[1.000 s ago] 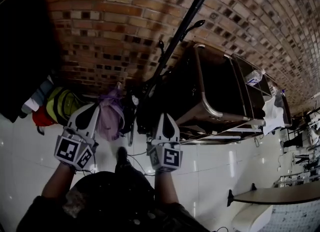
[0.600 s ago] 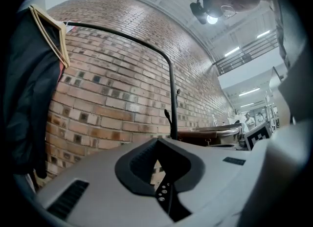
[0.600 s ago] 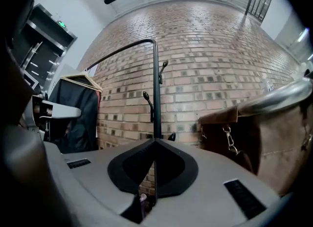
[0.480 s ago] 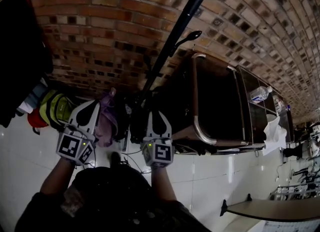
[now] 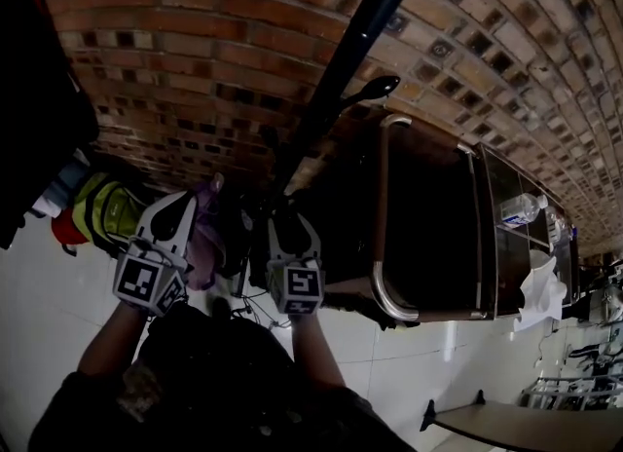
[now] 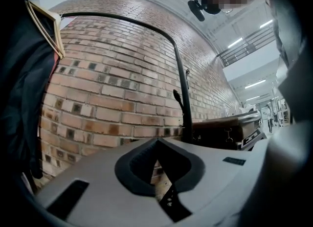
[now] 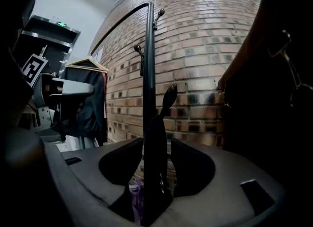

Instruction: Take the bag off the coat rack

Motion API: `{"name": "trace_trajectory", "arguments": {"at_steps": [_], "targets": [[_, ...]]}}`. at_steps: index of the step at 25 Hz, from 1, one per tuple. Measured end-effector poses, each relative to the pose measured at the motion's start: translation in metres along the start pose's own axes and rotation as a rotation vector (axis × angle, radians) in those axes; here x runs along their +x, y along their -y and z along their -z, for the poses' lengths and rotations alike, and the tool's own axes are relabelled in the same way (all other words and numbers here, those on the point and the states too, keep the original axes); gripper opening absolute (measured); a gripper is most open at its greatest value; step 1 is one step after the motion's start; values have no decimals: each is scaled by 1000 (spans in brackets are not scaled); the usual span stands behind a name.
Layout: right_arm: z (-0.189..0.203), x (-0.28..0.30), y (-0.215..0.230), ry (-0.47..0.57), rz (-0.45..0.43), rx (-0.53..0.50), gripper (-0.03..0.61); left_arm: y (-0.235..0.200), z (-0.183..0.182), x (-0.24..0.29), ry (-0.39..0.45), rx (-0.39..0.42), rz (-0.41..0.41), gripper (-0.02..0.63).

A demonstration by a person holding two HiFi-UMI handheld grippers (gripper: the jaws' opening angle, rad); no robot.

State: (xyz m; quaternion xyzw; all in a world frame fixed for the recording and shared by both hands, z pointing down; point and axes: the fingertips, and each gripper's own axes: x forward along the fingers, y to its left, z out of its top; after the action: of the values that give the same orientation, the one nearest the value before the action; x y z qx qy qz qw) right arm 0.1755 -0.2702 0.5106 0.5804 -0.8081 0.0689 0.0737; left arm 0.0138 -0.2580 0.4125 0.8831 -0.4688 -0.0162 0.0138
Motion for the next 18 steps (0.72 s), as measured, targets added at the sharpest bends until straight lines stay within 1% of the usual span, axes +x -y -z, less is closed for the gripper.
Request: {"name": "trace_trajectory", "arguments": {"at_steps": [4,5,7,9,12,13,16,18], "targets": [[11,20,2,-41,-29,-12,169,-5,6,16,-25,-9,-4,40],[13,22,2,-46,-34,-16,155,-6,6,19,-29,-13,-4,40],[16,25,0,-46,-45,-19,150,-7,6,24,-30,-18,1,40],[17,25,-2,-46,-51,-21,118,-8,7,28,-38,-21,5,40],[16,24,-2,-54,-47,-26,101,-9,11,32,-52,-17,17,40],[16,23,-3,-60,-47,-36,54,-9,12,33,-53,-15,24,40],[14,21,-7,-63,-69,-38,42,-8,11,37,-47,-16,44,40],[9,19,-10,-32,-87,-24,40,-10,10,39,-47,-15,56,40]]}}
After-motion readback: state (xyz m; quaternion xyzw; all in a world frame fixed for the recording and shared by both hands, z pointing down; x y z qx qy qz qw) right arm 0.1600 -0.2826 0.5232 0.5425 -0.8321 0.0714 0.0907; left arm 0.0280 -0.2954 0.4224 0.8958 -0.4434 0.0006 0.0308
